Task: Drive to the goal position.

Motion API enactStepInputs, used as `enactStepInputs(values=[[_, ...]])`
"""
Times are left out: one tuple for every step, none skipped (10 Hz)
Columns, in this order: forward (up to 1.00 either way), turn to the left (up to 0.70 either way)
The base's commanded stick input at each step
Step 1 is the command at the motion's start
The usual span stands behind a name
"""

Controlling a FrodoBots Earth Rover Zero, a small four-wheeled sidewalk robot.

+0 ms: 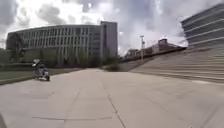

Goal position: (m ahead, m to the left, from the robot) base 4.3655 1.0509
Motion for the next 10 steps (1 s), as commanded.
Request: enactStepInputs(values=[[1.00, 0.00], [1.00, 0.00], [1.00, 0.00], [1.00, 0.00], [1.00, 0.00], [1.00, 0.00], [1.00, 0.00], [1.00, 0.00], [1.00, 0.00], [1.00, 0.00]])
